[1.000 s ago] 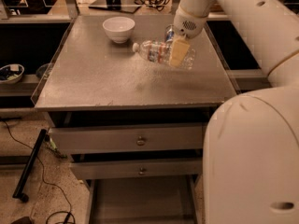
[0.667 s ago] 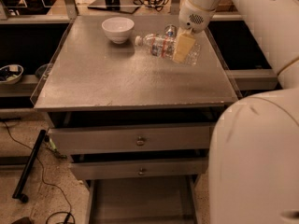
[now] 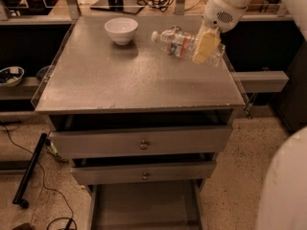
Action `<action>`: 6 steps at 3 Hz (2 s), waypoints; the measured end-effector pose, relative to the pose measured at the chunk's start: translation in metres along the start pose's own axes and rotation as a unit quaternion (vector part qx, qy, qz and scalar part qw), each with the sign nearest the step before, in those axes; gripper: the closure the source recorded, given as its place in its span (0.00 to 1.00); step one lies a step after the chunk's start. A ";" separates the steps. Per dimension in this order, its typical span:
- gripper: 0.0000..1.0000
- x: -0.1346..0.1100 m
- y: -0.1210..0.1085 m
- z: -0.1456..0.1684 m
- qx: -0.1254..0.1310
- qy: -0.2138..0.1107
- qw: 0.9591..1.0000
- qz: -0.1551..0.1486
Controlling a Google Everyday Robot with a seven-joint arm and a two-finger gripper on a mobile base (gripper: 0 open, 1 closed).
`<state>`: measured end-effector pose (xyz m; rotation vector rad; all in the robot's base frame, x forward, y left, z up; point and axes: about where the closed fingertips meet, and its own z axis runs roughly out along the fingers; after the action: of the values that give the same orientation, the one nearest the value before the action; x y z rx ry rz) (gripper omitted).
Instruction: Place water bottle into bottom drawer
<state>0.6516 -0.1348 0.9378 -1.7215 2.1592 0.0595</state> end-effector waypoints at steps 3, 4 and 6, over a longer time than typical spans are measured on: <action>1.00 0.045 0.078 -0.018 0.027 -0.033 0.998 -0.047; 1.00 0.045 0.078 -0.018 0.027 -0.033 0.998 -0.047; 1.00 0.058 0.108 -0.015 0.035 -0.040 0.998 -0.022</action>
Offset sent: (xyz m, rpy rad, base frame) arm -0.0908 -0.0363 -0.0077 0.0252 -0.0878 0.0589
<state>0.5353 -0.1654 0.9118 -1.6975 2.0419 0.0399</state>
